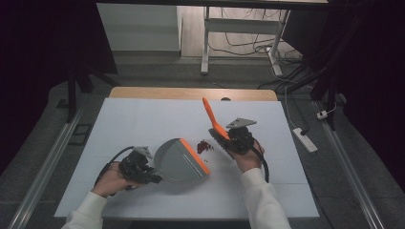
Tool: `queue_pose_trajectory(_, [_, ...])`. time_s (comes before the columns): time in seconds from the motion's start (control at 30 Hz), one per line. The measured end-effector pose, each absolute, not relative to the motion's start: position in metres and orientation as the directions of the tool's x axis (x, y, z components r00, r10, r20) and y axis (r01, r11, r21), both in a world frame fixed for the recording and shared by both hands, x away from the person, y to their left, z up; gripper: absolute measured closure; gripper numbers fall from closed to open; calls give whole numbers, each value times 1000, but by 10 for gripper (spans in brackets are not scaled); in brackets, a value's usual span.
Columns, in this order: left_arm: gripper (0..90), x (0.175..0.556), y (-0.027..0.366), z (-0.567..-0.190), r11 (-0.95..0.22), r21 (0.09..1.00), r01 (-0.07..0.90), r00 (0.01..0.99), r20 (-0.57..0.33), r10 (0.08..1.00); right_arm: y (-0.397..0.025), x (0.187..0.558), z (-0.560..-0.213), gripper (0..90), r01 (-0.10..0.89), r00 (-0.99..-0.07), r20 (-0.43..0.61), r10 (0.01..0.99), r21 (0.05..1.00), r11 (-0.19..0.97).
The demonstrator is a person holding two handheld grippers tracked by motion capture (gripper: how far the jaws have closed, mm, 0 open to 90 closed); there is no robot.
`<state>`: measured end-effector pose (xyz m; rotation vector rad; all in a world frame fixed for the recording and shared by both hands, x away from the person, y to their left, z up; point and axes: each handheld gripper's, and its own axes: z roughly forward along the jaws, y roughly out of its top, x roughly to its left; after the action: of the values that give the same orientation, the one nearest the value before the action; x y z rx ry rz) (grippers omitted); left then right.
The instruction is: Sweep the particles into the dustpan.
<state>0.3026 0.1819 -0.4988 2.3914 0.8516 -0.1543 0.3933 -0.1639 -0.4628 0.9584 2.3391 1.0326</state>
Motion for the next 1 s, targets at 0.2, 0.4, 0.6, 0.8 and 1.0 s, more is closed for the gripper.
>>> queue_pose_trajectory(0.2, [618, 304, 178, -502, -622, 485, 615, 785, -306, 538, -163, 399, -466, 699, 434, -675, -75, 734, 765, 477])
queue_pose_trajectory(0.4, [618, 307, 174, -503, -636, 450, 627, 778, -316, 543, -161, 402, -469, 699, 438, -677, -54, 734, 771, 461])
queue_pose_trajectory(0.6, [619, 307, 170, -502, -639, 438, 633, 773, -304, 557, -154, 405, -472, 699, 439, -683, -67, 727, 758, 483])
queue_pose_trajectory(0.8, [619, 307, 171, -502, -638, 437, 634, 772, -312, 554, -150, 409, -476, 699, 453, -685, -67, 726, 741, 496])
queue_pose_trajectory(1.0, [620, 308, 171, -503, -638, 437, 634, 772, -314, 552, -143, 414, -479, 699, 465, -693, -80, 716, 709, 530])
